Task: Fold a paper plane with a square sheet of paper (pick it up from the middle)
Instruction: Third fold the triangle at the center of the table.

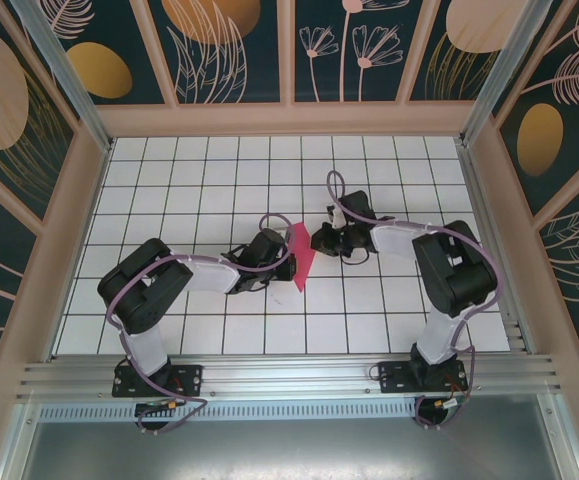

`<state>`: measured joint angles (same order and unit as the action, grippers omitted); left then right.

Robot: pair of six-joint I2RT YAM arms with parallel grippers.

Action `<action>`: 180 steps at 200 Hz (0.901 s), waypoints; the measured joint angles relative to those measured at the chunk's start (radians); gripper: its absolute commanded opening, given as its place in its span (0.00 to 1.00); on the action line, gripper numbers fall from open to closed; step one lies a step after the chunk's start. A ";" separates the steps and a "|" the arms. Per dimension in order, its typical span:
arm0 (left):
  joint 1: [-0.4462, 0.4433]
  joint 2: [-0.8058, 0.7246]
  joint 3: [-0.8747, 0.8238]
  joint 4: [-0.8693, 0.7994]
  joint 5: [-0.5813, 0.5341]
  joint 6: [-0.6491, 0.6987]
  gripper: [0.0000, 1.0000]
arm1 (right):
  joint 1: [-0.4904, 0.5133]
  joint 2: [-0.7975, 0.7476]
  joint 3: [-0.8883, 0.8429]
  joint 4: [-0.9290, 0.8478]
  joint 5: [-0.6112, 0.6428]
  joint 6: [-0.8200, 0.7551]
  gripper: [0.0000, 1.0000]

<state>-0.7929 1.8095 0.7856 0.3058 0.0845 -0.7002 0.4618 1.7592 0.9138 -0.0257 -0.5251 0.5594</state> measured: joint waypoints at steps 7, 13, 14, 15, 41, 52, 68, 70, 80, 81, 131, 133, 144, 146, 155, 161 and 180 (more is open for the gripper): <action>0.000 0.000 0.000 0.000 0.000 0.000 0.01 | 0.006 -0.023 -0.015 0.008 -0.006 0.005 0.12; 0.000 0.000 0.000 0.000 0.000 0.000 0.01 | 0.014 -0.037 -0.029 0.019 -0.013 0.015 0.12; 0.000 0.000 0.000 0.000 0.000 0.000 0.01 | 0.015 -0.038 -0.031 0.020 -0.014 0.016 0.12; 0.000 0.000 0.000 0.000 0.000 0.000 0.01 | 0.018 -0.040 -0.034 0.023 -0.016 0.018 0.12; 0.000 0.000 0.000 0.000 -0.003 0.000 0.01 | 0.068 -0.045 -0.092 0.056 -0.045 0.053 0.11; 0.000 0.000 0.000 0.000 -0.003 0.000 0.02 | 0.086 -0.035 -0.103 0.057 -0.048 0.062 0.11; 0.000 0.000 0.000 0.000 -0.003 0.000 0.02 | 0.098 -0.015 -0.111 0.068 -0.044 0.073 0.11; 0.000 0.000 0.000 0.000 -0.003 0.000 0.02 | 0.098 -0.011 -0.113 0.069 -0.043 0.075 0.11; 0.000 0.000 0.000 0.000 -0.003 0.000 0.01 | 0.098 0.005 -0.119 0.078 -0.040 0.077 0.11; 0.000 0.000 0.000 0.000 -0.003 0.000 0.02 | 0.098 0.007 -0.119 0.078 -0.039 0.077 0.11; 0.000 0.000 0.000 0.000 -0.014 0.000 0.01 | 0.095 0.020 -0.121 0.097 -0.049 0.079 0.12; 0.000 0.000 0.000 0.000 -0.014 0.000 0.02 | 0.096 0.019 -0.122 0.097 -0.048 0.079 0.12; 0.000 0.000 0.000 0.000 -0.014 0.000 0.01 | 0.098 0.009 -0.130 0.098 -0.043 0.079 0.12; 0.000 0.000 0.000 0.000 -0.014 0.000 0.02 | 0.099 0.006 -0.132 0.098 -0.042 0.079 0.12; 0.000 0.000 0.000 0.000 -0.014 0.000 0.02 | 0.101 -0.011 -0.148 0.097 -0.041 0.083 0.12; 0.000 0.000 0.000 0.000 -0.014 0.000 0.02 | 0.104 -0.024 -0.160 0.098 -0.041 0.085 0.12; 0.000 0.000 0.000 0.000 -0.014 0.000 0.02 | 0.121 -0.055 -0.197 0.106 -0.044 0.104 0.12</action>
<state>-0.7929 1.8091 0.7856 0.3061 0.0704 -0.7002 0.5827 1.7039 0.7170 0.0807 -0.5694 0.6636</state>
